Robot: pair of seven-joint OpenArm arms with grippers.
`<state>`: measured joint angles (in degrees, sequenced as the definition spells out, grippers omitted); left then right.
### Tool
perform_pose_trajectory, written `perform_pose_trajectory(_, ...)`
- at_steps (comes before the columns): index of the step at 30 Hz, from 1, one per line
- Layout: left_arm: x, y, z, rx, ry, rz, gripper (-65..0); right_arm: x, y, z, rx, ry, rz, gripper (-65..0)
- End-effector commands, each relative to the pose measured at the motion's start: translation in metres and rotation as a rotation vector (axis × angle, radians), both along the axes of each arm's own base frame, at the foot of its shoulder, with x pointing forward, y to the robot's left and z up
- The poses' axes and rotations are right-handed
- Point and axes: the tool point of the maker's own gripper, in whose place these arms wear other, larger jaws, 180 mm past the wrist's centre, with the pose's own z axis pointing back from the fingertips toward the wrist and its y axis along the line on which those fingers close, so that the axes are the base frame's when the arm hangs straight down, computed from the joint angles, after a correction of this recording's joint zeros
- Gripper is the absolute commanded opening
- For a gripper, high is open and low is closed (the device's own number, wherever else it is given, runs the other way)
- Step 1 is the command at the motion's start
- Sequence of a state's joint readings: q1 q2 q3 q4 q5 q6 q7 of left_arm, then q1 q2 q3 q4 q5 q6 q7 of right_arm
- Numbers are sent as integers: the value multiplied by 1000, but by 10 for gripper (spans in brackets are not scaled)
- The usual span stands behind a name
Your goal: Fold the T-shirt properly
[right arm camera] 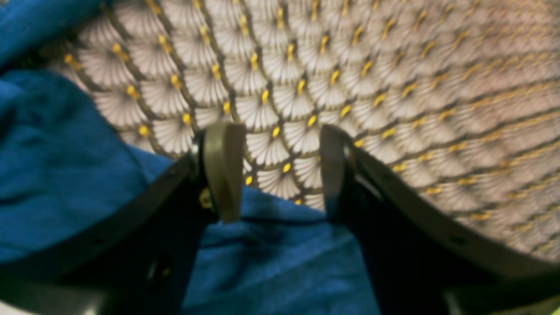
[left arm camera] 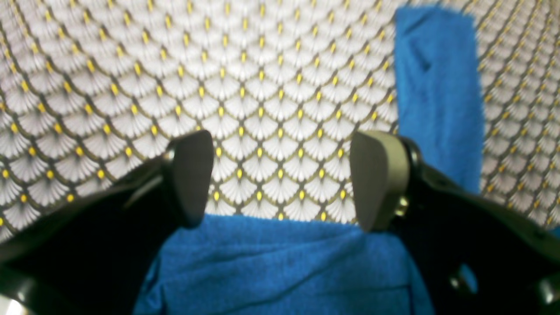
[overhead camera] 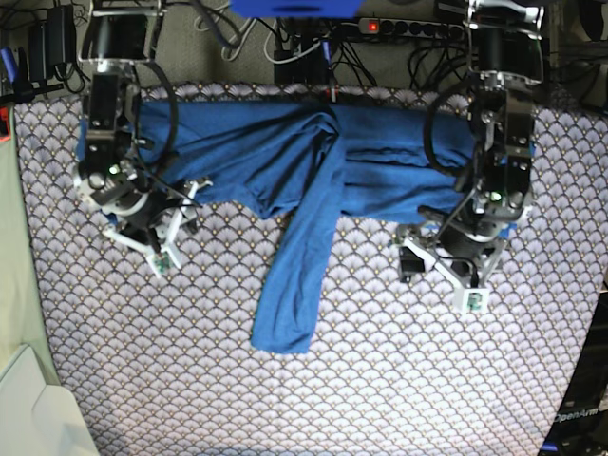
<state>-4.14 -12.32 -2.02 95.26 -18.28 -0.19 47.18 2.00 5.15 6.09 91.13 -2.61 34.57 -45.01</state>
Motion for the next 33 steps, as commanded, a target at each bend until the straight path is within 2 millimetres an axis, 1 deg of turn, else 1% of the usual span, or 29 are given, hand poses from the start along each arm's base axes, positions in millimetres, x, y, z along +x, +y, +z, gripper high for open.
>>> perform_pose_trajectory(1, 12, 0, 20, -6, -67, 1, -173, 11, -15, 11, -11, -40, -22, -360)
perform_pose_trajectory(3, 14, 0, 22, -7, -71, 1, -173, 11, -27, 7, -8, -29, -57, -360)
perform_pose_trajectory(9, 16, 0, 23, -7, -76, 1, -173, 5, -65, 8, -28, -29, -146, -360)
perform_pose_trajectory(12, 16, 0, 24, -7, -78, 1, -173, -8, -75, 1, -36, -7, -167, -360)
perform_pose_trajectory(14, 16, 0, 24, -7, -78, 1, -173, -16, -78, 1, -46, -4, -174, -360)
perform_pose_trajectory(17, 20, 1, 24, -7, -77, 5, -173, -28, -76, 6, -63, -14, -162, -360)
perform_pose_trajectory(19, 22, 2, 20, -7, -64, 8, -173, -36, -73, 9, -72, -20, -155, -360)
perform_pose_trajectory(21, 22, 4, 15, -7, -51, 13, -173, -43, -72, 7, -74, -12, -152, -360)
perform_pose_trajectory(24, 23, 4, 15, -10, -51, 13, -173, -47, -74, 3, -75, 0, -156, -360)
perform_pose_trajectory(26, 25, 3, 19, -13, -60, 12, -173, -48, -76, 3, -83, 3, -156, -360)
perform_pose_trajectory(30, 27, 3, 23, -14, -69, 11, -173, -54, -79, -6, -83, 31, -163, -360)
perform_pose_trajectory(33, 26, 3, 24, -10, -73, 11, -173, -63, -89, -9, -90, 45, -192, -360)
